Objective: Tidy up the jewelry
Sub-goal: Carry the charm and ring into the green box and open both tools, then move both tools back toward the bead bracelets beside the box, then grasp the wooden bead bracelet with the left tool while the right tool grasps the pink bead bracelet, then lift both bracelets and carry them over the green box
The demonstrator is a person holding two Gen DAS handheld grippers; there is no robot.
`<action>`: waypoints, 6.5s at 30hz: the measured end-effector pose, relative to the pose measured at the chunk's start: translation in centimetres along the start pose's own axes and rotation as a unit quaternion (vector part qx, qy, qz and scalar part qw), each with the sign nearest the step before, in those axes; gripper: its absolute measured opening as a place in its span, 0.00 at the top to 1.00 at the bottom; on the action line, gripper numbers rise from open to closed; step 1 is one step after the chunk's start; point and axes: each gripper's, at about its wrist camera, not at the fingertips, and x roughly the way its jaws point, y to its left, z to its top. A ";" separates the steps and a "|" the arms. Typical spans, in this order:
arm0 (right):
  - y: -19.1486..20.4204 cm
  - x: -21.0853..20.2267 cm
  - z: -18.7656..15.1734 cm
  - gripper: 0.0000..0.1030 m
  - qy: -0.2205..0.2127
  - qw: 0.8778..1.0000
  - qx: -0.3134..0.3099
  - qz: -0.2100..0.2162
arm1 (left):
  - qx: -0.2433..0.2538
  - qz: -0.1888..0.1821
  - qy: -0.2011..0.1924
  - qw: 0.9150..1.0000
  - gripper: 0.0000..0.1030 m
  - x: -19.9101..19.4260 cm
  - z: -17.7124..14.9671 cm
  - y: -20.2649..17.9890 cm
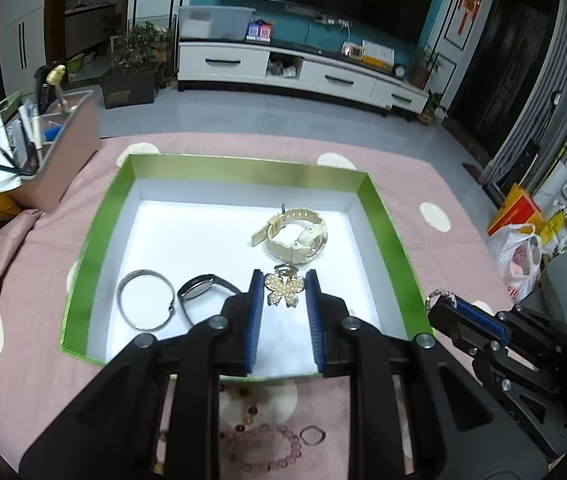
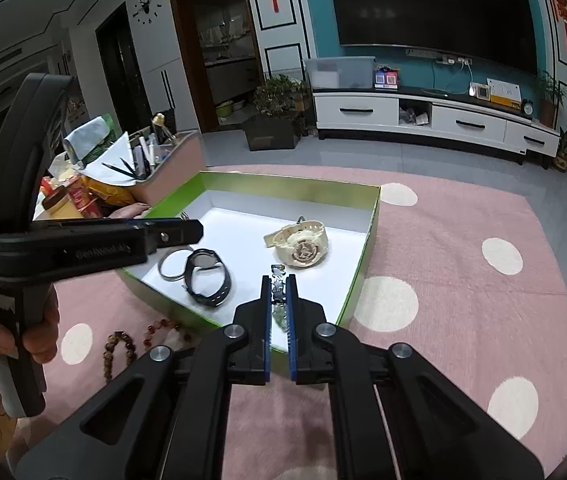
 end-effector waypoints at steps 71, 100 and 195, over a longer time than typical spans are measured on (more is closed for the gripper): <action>4.7 -3.8 -10.6 0.62 0.099 0.993 0.050 0.051 | -0.111 0.110 0.032 0.987 0.28 -9.5 -16.9 9.2; 7.9 2.5 -9.9 0.62 0.154 0.985 0.011 0.081 | -0.082 0.108 0.031 0.990 0.51 -5.4 -15.1 9.2; 3.2 -9.9 -0.7 0.93 -0.063 0.998 -0.026 -0.004 | -0.007 0.058 -0.096 0.994 0.90 -13.6 -5.2 1.1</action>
